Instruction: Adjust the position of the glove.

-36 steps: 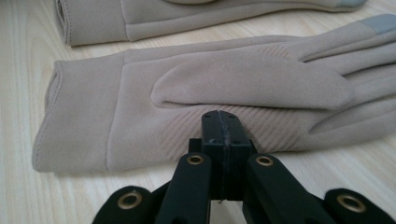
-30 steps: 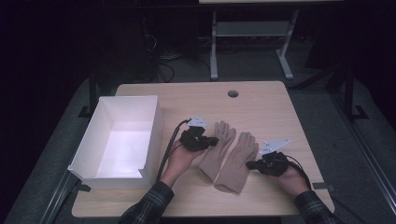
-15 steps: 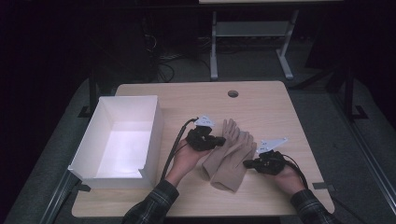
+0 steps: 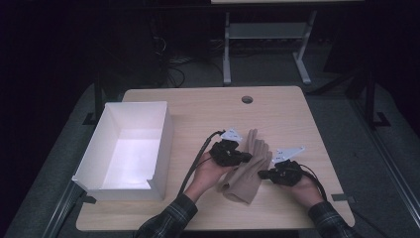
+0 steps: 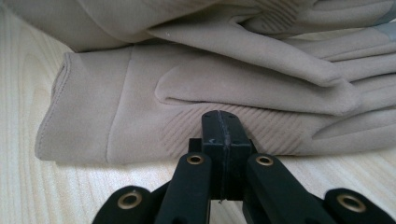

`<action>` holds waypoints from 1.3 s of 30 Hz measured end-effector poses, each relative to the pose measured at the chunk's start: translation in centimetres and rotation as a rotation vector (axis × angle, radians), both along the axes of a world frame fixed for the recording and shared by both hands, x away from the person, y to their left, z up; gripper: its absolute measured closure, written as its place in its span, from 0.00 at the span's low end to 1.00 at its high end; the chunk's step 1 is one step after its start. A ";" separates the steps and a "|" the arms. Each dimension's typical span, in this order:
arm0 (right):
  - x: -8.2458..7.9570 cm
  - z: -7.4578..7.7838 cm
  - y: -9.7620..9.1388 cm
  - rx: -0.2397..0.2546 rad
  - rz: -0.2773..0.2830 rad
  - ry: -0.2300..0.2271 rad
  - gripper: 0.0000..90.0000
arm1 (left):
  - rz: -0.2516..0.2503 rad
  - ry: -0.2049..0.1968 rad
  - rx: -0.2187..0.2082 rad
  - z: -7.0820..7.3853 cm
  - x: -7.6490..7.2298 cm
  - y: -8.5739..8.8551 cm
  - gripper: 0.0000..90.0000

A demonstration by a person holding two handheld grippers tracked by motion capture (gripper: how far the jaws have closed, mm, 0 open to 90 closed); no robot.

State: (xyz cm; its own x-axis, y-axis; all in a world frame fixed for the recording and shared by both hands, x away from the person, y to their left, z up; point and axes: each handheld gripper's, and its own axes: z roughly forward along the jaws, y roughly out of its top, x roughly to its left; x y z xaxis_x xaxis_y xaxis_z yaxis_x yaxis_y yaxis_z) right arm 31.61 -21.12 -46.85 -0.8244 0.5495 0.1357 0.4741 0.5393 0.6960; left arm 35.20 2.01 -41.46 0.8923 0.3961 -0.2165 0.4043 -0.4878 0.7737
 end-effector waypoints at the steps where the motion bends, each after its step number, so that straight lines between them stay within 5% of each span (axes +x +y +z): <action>1: 0.0 0.0 0.0 0.000 0.000 0.000 1.00 | -0.003 0.000 0.003 0.0 -0.1 -0.2 0.98; 17: 0.0 0.0 -0.2 0.007 0.000 0.003 0.98 | -0.070 0.023 0.042 -2.2 -1.3 -2.9 0.98; 23: 0.1 0.4 -2.0 0.021 -0.058 -0.011 0.82 | -0.066 0.038 0.005 -2.1 -1.4 -2.7 0.89; 33: 0.5 0.4 -5.8 0.012 -0.227 -0.053 0.48 | -0.101 0.064 0.060 -3.6 -2.3 -3.6 1.00; 39: 0.9 -0.4 -6.6 -0.009 -0.289 -0.034 0.34 | -0.122 0.081 0.101 -4.6 -2.6 -4.1 1.00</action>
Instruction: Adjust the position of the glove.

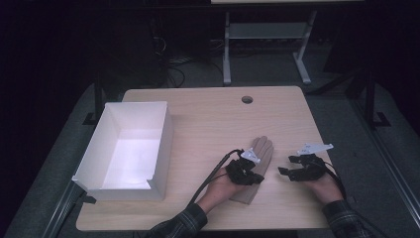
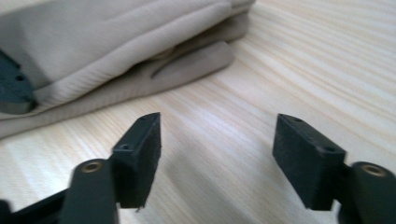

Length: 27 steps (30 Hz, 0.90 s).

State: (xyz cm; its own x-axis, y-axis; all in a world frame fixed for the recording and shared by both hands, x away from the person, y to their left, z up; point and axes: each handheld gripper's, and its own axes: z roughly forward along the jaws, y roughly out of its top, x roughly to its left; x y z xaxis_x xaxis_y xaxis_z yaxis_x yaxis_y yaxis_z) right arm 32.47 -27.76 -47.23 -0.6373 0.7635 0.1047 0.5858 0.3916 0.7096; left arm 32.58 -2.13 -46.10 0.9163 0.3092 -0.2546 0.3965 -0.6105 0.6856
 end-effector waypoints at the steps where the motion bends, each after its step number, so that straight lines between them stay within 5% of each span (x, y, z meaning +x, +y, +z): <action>1: 0.1 -0.1 0.0 -0.009 -0.002 0.004 0.33 | 0.000 0.001 0.005 0.0 0.0 0.0 1.00; 20: 0.0 -0.8 0.5 -0.038 -0.044 -0.044 0.23 | 0.028 -0.052 0.096 0.6 -0.7 4.6 1.00; 27: -0.1 -1.0 0.3 -0.034 -0.040 -0.058 0.22 | 0.037 -0.046 0.076 0.8 -0.7 5.2 0.96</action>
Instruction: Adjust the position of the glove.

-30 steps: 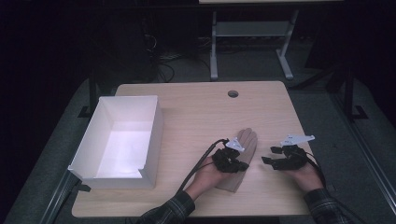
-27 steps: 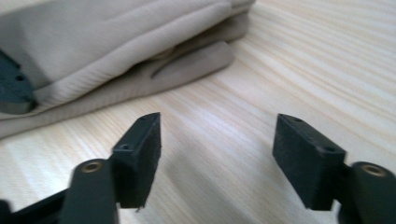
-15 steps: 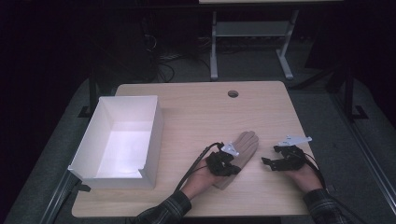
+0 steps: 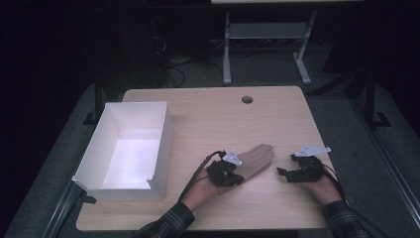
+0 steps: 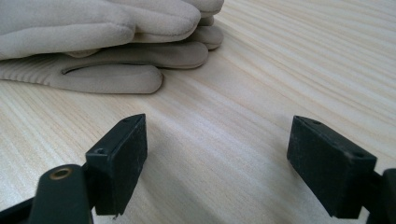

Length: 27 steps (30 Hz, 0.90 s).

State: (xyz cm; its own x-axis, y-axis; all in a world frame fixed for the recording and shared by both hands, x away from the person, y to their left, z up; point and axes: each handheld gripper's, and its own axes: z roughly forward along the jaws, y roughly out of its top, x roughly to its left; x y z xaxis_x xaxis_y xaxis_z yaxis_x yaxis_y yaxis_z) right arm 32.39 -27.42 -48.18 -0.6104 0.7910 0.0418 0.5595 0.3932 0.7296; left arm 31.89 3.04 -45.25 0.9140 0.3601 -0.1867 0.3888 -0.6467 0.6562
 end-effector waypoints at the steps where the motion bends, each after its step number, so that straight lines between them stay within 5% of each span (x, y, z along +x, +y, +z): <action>1: 0.0 0.0 0.0 0.000 0.000 0.001 0.22 | 0.000 0.000 0.000 0.0 0.0 0.0 0.94; 10: 0.0 0.0 0.0 -0.001 -0.001 -0.001 0.21 | -0.023 -0.035 -0.007 1.8 0.4 -0.1 0.68; 15: 0.0 0.0 0.0 -0.004 0.002 -0.002 0.21 | -0.009 -0.061 0.024 2.5 1.4 0.2 0.53; 27: 0.0 0.0 0.0 -0.006 0.002 -0.006 0.21 | 0.032 -0.059 0.012 1.3 4.3 -0.3 0.22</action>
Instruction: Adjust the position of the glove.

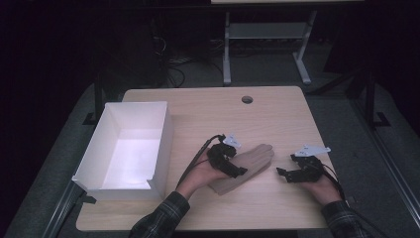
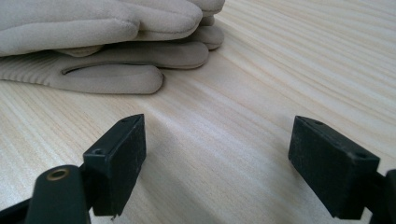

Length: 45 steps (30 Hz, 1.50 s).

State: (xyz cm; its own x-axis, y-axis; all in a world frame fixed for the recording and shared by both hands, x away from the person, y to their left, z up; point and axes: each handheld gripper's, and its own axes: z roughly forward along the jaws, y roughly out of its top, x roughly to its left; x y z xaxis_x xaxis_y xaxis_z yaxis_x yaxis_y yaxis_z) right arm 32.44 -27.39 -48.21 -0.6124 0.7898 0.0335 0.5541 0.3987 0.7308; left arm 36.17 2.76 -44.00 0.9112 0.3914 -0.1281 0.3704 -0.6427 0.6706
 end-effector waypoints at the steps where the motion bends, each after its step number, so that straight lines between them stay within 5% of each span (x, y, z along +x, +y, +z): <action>1: 0.0 0.0 0.0 0.000 0.000 0.000 0.21 | -0.002 -0.006 0.008 -0.2 0.1 -0.1 0.20; 22: 0.0 0.0 0.0 0.002 -0.002 0.005 0.21 | -0.054 -0.038 0.105 -2.3 -0.5 -1.6 0.18; 28: 0.0 0.0 0.0 0.001 -0.001 0.005 0.21 | -0.077 -0.038 0.090 -2.1 -0.9 -1.6 0.37; 36: 0.0 0.0 0.0 -0.001 -0.002 0.000 0.21 | -0.119 0.027 0.057 -1.9 -1.1 -1.6 0.72; 45: 0.0 0.0 0.0 -0.001 -0.002 0.005 0.20 | -0.102 0.062 0.042 -1.5 -0.9 -1.3 0.77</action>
